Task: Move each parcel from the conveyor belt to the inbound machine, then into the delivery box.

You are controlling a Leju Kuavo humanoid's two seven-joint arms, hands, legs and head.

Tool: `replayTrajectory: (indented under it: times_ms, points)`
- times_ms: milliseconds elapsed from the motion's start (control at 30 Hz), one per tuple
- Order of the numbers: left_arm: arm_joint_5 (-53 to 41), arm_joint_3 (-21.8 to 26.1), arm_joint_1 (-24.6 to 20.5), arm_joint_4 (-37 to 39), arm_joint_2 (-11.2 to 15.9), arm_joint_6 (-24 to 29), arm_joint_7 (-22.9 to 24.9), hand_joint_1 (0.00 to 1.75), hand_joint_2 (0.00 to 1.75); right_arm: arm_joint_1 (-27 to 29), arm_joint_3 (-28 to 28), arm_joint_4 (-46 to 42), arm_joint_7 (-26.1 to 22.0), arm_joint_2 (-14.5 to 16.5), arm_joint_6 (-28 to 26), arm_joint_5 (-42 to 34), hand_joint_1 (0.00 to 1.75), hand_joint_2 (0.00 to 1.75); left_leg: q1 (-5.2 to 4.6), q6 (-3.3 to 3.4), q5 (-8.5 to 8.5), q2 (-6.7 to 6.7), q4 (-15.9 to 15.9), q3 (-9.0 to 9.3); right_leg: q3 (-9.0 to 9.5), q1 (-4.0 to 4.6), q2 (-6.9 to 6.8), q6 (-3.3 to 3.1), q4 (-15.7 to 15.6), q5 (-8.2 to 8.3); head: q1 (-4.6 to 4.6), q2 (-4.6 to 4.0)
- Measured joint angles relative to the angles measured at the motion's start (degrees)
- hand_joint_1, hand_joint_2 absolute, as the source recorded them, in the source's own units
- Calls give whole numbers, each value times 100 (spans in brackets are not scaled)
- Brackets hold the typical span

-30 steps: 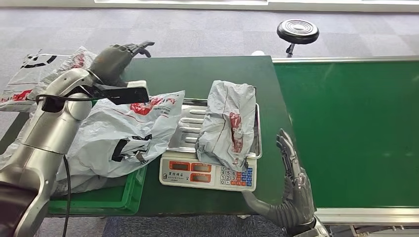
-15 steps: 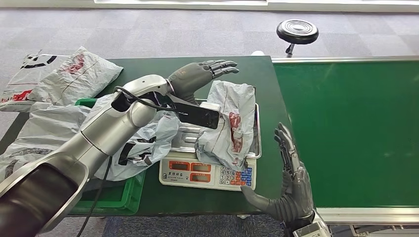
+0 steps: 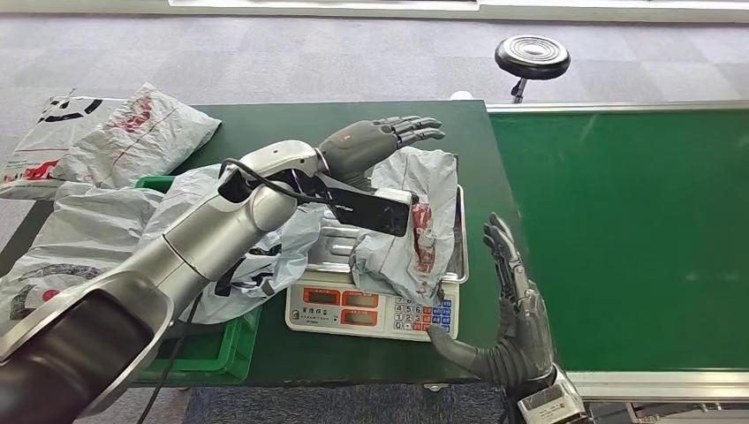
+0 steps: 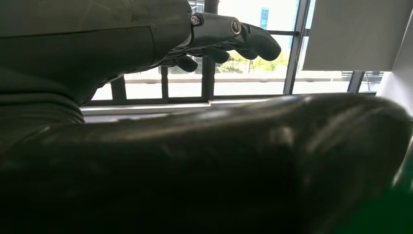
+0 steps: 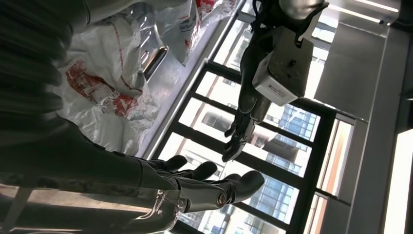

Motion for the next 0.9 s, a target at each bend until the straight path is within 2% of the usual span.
replayTrajectory:
  times_ms: [133, 333, 567, 700, 900]
  points:
    - [-245, -221, 1, 395, -295, 226, -4, 0, 0, -176, 74, 174, -8, 0, 27, -46, 0, 175, 0, 2, 1, -2, 0, 0, 2, 0, -3, 0, 0, 0, 0, 0]
    - [-879, -746, 268, 1633, -1041, 1157, -41, 0, 0, -412, 294, 357, -14, 26, 40, -94, 0, 175, -3, 3, 0, -4, 1, -1, 4, -2, -2, 1, 0, 0, 1, 0]
    - [-878, -882, 596, 2500, -1580, 1369, 81, 0, 0, -590, 440, 476, 90, 90, 69, -162, 0, 175, -2, 5, -1, -3, -1, -1, 4, -1, -3, 1, -1, -1, 1, 0]
    - [-768, -870, 918, 2828, -1776, 1558, 156, 0, 0, -774, 496, 598, 131, 146, 138, -211, 0, 175, -2, 5, -1, -3, -1, -1, 4, -1, -3, 2, -1, -1, 0, 0]
    - [-744, -851, 1323, 3114, -1898, 1743, 206, 0, 0, -877, 574, 763, 132, 188, 144, -282, 0, 175, -2, 5, -1, -4, -1, -2, 5, -1, -6, 3, -1, -2, 1, 0]
